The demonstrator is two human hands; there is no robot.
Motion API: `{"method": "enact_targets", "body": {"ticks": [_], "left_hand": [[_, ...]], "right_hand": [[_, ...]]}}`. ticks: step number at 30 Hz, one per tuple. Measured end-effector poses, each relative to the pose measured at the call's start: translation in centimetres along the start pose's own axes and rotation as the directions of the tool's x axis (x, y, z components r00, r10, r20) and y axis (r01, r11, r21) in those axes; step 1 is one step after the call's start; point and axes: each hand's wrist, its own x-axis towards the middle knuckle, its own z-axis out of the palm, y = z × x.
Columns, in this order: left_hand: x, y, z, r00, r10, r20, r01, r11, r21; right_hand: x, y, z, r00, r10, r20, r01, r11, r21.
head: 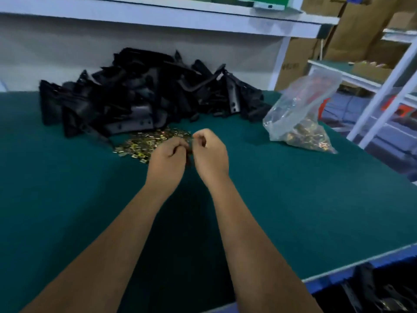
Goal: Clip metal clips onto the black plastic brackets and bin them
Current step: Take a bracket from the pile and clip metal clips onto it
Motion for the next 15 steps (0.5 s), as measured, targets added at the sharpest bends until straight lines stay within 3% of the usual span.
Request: {"method": "enact_targets", "body": {"ticks": [3, 7, 15], "left_hand": [[0.9, -2.3, -2.9, 0.983, -0.098, -0.154, 0.096, 0.995, -0.023], [1.2, -4.4, -4.6, 0.902, -0.279, -0.329, 0.194, 0.944, -0.268], [2.0, -5.2, -4.3, 0.919, -0.296, -0.261, 0.258, 0.951, -0.168]], "right_hand": [[0.4, 1.0, 2.5, 0.995, 0.016, 0.099, -0.013, 0.999, -0.040], [2.0, 1.9, 4.0, 0.991, 0.052, 0.121, -0.042, 0.996, -0.081], [6.9, -1.5, 7.1, 0.962, -0.059, 0.267, 0.070, 0.997, -0.032]]}}
